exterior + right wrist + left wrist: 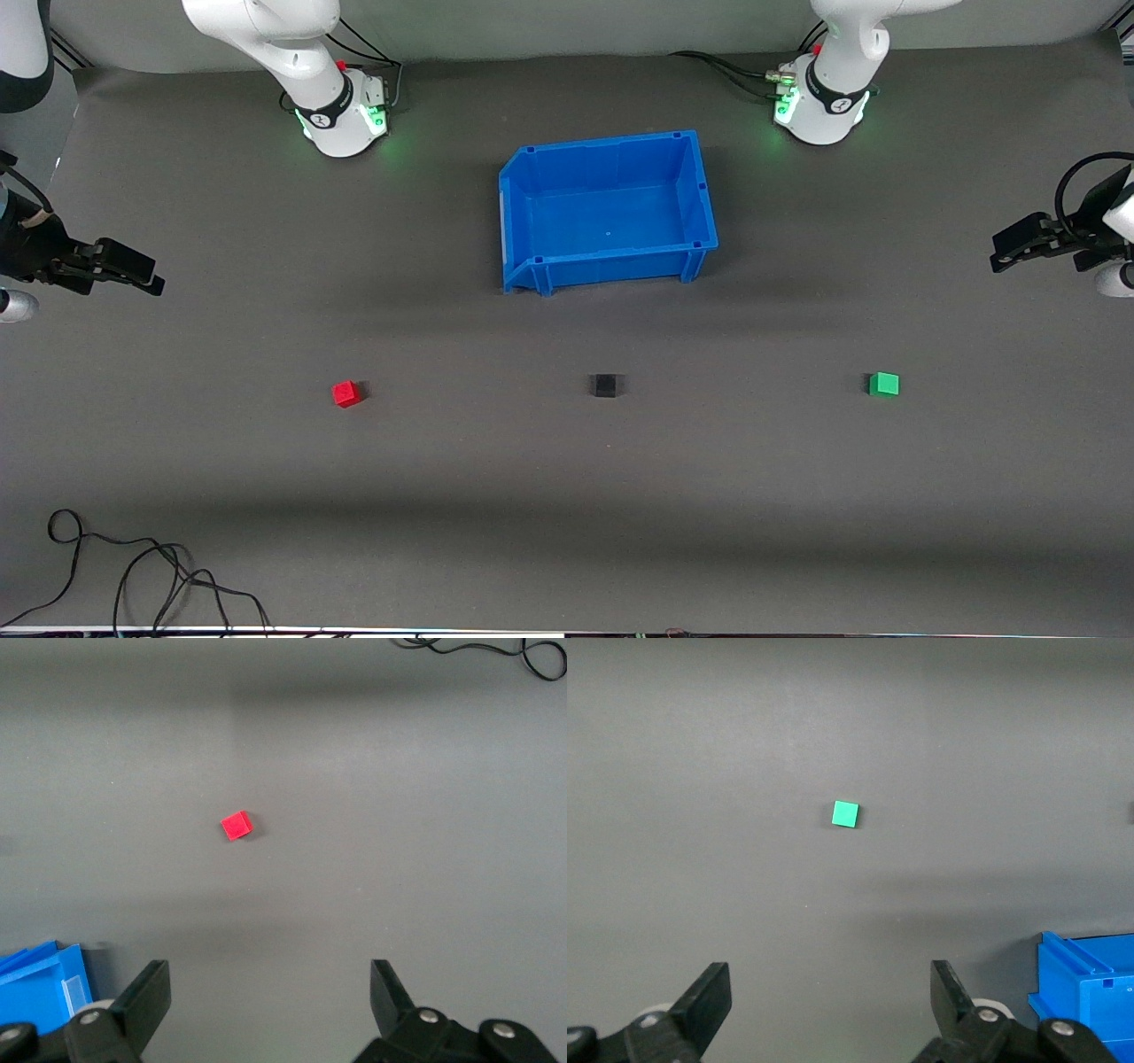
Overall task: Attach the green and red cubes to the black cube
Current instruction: 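Move the right gripper toward the red cube while the left gripper approaches the green cube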
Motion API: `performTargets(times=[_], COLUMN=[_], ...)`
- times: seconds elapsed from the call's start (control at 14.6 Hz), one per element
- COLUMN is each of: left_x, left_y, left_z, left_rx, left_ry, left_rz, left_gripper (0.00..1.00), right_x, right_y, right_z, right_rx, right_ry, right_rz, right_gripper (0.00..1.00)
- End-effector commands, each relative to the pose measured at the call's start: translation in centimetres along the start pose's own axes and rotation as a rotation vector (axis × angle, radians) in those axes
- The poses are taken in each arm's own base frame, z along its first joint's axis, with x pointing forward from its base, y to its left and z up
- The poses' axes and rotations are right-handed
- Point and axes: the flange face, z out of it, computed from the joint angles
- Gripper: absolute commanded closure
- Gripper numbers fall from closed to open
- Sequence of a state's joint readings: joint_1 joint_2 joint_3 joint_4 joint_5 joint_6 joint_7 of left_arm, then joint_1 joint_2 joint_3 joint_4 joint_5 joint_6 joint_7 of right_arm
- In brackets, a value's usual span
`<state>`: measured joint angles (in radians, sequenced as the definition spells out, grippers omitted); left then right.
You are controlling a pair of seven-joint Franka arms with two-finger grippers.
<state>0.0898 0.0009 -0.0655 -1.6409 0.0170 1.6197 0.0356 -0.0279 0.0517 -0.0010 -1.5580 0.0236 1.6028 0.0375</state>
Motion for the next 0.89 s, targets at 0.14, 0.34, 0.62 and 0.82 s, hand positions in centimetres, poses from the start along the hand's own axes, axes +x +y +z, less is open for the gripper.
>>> performTargets(times=[0.14, 0.34, 0.62, 0.82], left_x=[-0.2, 0.3, 1.7, 3.7], left_y=[0.8, -0.2, -1.5, -2.4], left_z=[-0.2, 1.0, 4.4, 8.6], left_rx=[0.009, 0.024, 0.03, 0.044], left_ry=[-0.019, -0.039, -0.089, -0.13], left_rz=[0.004, -0.045, -0.189, -0.318], left_gripper=[0.0, 0.0, 0.0, 0.0], right_x=[-0.2, 0.0, 1.7, 2.3], right_y=[-0.3, -0.4, -1.0, -2.2], right_z=[-0.7, -0.7, -0.7, 0.0], right_rx=[0.018, 0.02, 0.038, 0.075], right_ry=[0.014, 0.017, 0.023, -0.008], right_rz=[-0.006, 0.0, 0.272, 0.604], right_gripper=[0.0, 0.0, 0.0, 0.0])
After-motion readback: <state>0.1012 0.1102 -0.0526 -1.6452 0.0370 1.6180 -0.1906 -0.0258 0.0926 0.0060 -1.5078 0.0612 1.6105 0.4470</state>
